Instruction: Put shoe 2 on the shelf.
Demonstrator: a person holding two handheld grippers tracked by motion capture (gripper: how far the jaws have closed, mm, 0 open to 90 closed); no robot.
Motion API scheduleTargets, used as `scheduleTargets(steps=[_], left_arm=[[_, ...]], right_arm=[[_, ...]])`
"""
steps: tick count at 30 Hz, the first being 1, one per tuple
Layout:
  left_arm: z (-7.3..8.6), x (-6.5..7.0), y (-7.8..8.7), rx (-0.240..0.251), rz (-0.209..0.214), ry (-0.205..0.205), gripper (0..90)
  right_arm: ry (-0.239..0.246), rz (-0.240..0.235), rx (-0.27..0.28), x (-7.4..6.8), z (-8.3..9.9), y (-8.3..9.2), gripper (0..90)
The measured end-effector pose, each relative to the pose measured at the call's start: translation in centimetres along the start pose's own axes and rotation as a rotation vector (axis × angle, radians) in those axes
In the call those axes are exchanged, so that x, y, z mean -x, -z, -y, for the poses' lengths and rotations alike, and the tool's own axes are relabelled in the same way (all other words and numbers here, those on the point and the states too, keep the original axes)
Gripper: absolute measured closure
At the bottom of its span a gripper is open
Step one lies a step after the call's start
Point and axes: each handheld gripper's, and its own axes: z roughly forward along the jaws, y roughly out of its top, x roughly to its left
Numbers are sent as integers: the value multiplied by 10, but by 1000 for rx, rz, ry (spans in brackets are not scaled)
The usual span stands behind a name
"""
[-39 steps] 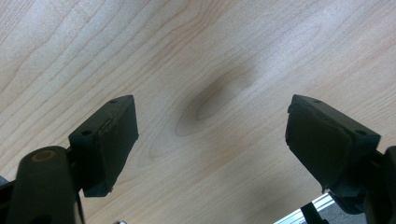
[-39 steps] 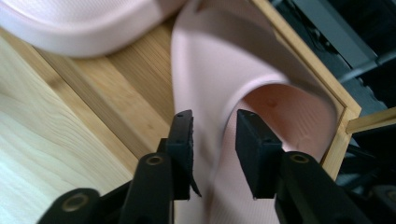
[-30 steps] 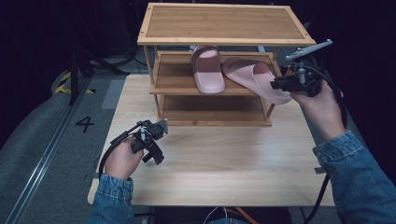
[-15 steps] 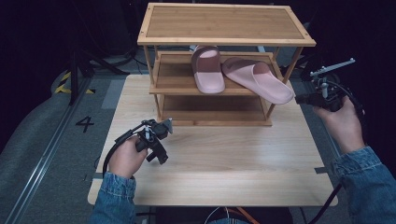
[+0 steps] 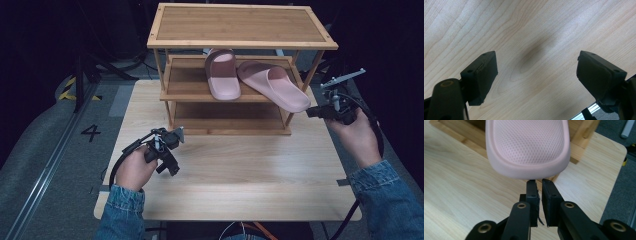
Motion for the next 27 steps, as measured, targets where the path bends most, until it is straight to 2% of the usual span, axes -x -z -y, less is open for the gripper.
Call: scheduleTargets(steps=[6, 10, 15, 19, 27], left_arm=[[-1, 0, 0, -3, -11, -12, 174], [-1, -2, -3, -6, 3, 2, 175], [-1, -2, -3, -8, -6, -6, 174], [-1, -3, -4, -14, -2, -3, 173], [0, -5, -6, -15, 3, -1, 173]], right_arm=[[54, -23, 0, -17, -6, -2, 840], [86, -41, 1, -29, -11, -3, 845], [105, -64, -3, -40, -19, -7, 848], [152, -74, 0, -59, -30, -16, 852], [177, -106, 4, -76, -50, -28, 864]])
